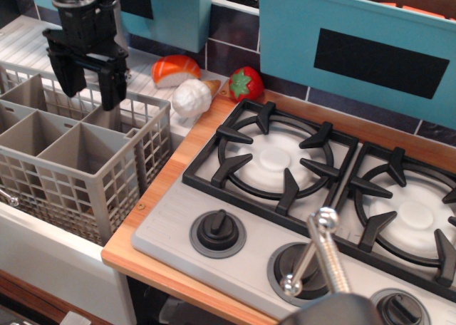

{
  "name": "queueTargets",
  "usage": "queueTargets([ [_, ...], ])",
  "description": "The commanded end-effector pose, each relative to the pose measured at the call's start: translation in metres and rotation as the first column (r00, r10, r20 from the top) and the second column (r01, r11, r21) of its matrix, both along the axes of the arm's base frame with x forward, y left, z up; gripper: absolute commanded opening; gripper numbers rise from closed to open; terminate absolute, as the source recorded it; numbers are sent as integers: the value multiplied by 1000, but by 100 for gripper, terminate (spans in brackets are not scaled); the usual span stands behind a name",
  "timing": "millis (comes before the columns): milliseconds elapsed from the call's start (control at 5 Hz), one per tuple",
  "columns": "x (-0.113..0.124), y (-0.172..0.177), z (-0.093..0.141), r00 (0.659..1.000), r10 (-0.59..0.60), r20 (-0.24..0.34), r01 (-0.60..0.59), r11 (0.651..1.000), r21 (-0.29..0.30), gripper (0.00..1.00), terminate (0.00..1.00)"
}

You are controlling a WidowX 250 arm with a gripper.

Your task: Move drying rack out of sink

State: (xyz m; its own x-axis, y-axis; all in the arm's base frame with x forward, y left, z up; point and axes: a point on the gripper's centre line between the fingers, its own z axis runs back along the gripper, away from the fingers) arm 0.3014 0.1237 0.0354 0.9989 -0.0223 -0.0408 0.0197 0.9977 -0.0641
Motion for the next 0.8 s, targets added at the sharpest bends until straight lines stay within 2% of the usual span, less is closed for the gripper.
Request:
queueTargets([
  [0,5,-6,-4,999,41,-13,-42,998,-45,100,0],
  [200,6,-8,-17,998,55,-10,-55,998,2,100,0],
  [400,7,-8,-23,998,70,-6,-69,998,10,0,0],
  [600,5,-12,-28,996,87,-10,-87,996,7,0,0],
])
